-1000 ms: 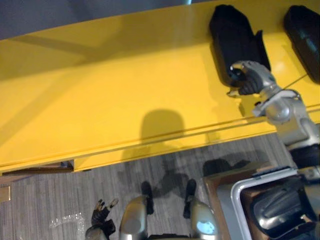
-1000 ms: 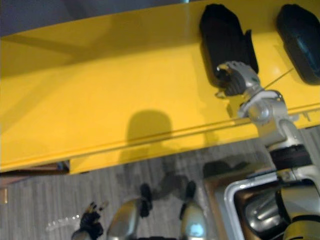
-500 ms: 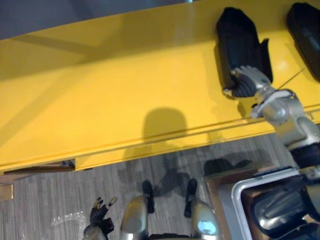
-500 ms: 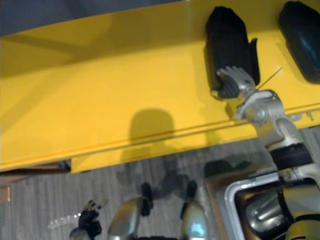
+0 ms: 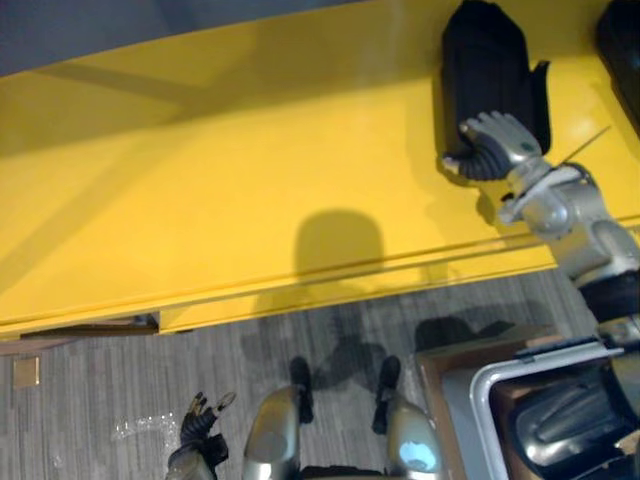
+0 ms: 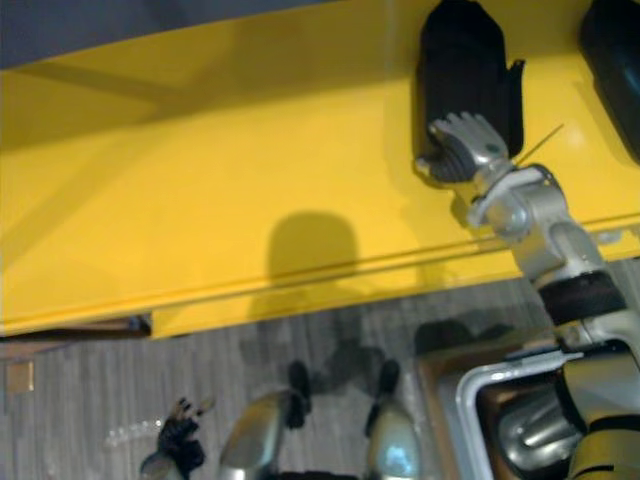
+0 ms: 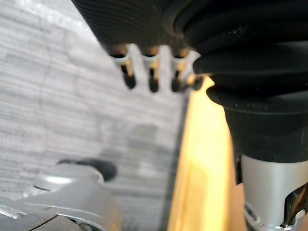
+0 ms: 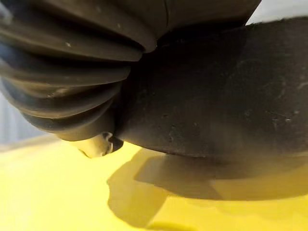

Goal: Walk over and take plastic housings, then place them on the shelf

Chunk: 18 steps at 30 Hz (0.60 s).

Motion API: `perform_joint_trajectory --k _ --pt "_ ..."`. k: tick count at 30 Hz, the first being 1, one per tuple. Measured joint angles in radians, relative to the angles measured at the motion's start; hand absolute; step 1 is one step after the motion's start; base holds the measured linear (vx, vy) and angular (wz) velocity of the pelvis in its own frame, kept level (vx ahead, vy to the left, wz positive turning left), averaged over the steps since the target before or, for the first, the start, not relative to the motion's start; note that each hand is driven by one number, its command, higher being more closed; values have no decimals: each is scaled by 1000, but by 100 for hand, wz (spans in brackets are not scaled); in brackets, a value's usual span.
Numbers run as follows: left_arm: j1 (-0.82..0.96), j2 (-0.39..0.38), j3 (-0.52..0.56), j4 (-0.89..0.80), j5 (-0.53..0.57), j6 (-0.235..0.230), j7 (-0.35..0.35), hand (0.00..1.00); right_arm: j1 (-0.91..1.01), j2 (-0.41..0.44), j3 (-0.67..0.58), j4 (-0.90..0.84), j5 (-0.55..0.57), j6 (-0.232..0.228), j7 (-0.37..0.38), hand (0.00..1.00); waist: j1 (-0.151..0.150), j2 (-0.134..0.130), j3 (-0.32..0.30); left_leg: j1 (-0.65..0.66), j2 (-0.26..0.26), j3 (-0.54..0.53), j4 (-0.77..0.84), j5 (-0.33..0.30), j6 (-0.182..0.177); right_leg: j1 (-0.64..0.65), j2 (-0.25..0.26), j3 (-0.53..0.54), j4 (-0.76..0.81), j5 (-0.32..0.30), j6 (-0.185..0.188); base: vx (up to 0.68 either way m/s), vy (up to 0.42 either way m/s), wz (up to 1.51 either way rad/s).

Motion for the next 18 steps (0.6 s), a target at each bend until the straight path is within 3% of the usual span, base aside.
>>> perform_joint_trajectory --k 8,13,18 --pt "0 0 0 0 0 0 -13 0 -11 0 34 2 -38 -46 -2 100 3 0 0 0 1 -16 -5 5 -5 0 0 -12 14 -13 -3 1 -2 4" --pt "-1 1 0 0 0 0 -22 0 -22 -16 68 11 -66 -95 -41 100 4 0 0 0 2 -19 -15 12 -7 -2 1 -14 14 -13 -4 0 0 0" --pt "-1 1 0 1 0 0 -24 0 -42 -21 100 21 -83 -104 -42 100 7 0 0 0 3 -21 -16 15 -8 -2 2 -16 14 -14 -5 0 0 0"
